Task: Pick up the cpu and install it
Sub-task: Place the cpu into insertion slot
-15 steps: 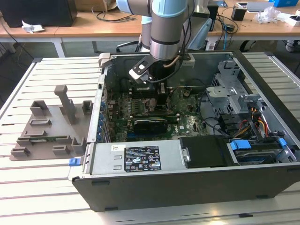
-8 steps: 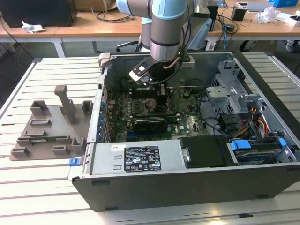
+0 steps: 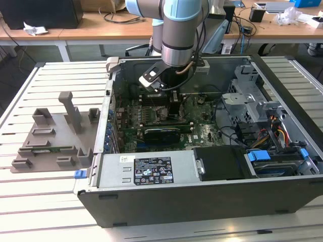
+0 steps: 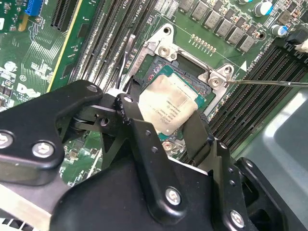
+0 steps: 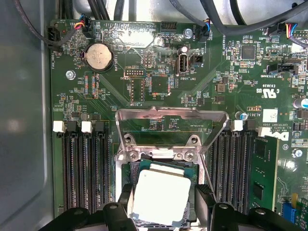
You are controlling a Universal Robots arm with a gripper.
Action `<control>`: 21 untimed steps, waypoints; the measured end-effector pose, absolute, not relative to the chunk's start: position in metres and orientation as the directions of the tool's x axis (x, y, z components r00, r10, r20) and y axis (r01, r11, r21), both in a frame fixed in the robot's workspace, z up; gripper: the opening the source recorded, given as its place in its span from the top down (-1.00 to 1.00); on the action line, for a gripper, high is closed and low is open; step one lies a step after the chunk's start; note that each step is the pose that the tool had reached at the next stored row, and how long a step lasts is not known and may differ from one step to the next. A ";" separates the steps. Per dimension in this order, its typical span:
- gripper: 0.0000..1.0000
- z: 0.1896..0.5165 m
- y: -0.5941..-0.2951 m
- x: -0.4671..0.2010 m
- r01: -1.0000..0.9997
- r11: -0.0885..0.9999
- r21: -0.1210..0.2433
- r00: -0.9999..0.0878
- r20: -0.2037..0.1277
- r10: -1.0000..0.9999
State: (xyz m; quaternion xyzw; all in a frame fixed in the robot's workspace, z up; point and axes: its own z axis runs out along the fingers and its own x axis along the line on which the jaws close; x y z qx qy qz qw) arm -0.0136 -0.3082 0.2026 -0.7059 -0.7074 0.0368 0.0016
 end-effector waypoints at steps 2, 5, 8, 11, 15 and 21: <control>-0.24 0.203 -0.308 -0.014 0.999 0.001 -0.054 -0.003 -0.050 0.999; -0.24 0.203 -0.308 -0.014 0.999 0.001 -0.054 -0.003 -0.049 0.999; -0.05 0.203 -0.308 -0.014 0.999 0.001 -0.055 -0.003 -0.049 0.999; -0.05 0.203 -0.308 -0.014 0.999 0.001 -0.054 -0.003 -0.048 0.999; -0.05 0.207 -0.308 -0.014 0.999 0.005 -0.054 -0.008 -0.048 0.999; -0.05 0.207 -0.308 -0.015 0.996 0.067 -0.054 -0.070 -0.049 0.996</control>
